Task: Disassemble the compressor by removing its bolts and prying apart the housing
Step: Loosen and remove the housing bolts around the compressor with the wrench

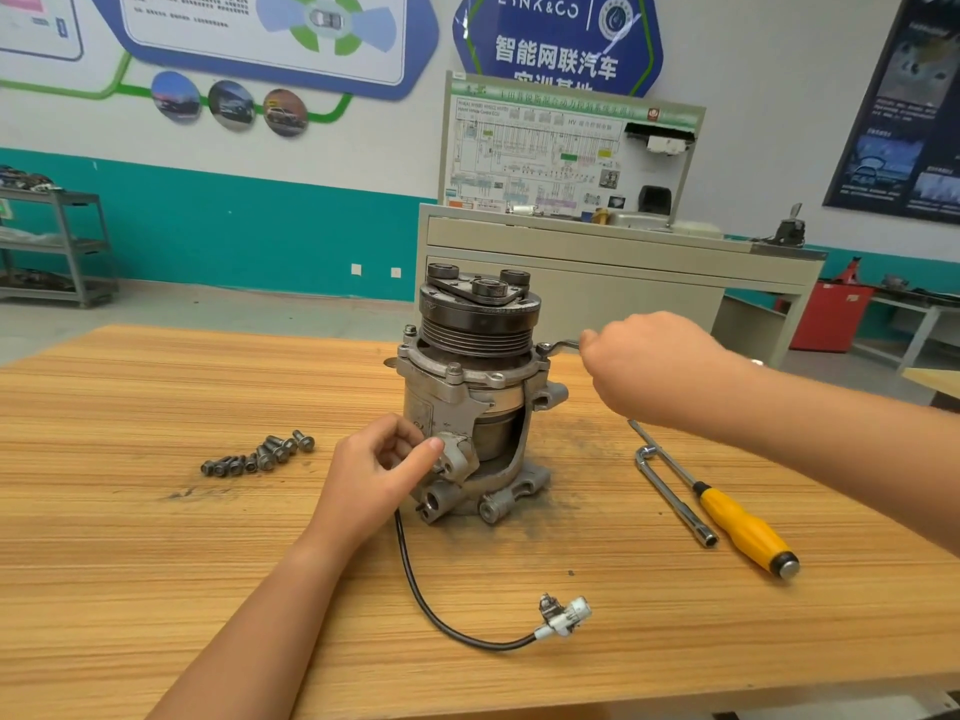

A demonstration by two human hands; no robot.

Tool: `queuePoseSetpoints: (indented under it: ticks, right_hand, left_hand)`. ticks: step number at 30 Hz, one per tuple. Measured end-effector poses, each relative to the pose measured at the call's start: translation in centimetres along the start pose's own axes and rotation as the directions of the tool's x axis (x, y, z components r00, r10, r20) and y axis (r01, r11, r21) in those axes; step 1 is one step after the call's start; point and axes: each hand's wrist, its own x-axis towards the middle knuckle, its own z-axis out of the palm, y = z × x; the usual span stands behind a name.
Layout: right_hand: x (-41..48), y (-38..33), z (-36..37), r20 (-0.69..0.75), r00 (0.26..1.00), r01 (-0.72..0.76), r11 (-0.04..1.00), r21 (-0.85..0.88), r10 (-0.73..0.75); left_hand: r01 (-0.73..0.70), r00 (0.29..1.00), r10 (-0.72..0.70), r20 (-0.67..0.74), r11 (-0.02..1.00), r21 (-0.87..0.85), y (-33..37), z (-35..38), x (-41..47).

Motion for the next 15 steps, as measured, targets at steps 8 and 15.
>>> queuePoseSetpoints:
  ticks: [8,15]
  right_hand:
    - [2.8,2.5,2.5,0.006,1.000,-0.027,1.000,-0.016,0.027]
    - [6.7,1.2,6.8,-0.286,0.954,-0.034,0.976,0.214,0.096]
  left_hand:
    - [0.001,1.000,-0.001,0.001,1.000,0.004,0.0,0.0,0.0]
    - [-0.016,1.000,0.016,-0.014,1.000,0.001,0.1,0.0,0.0]
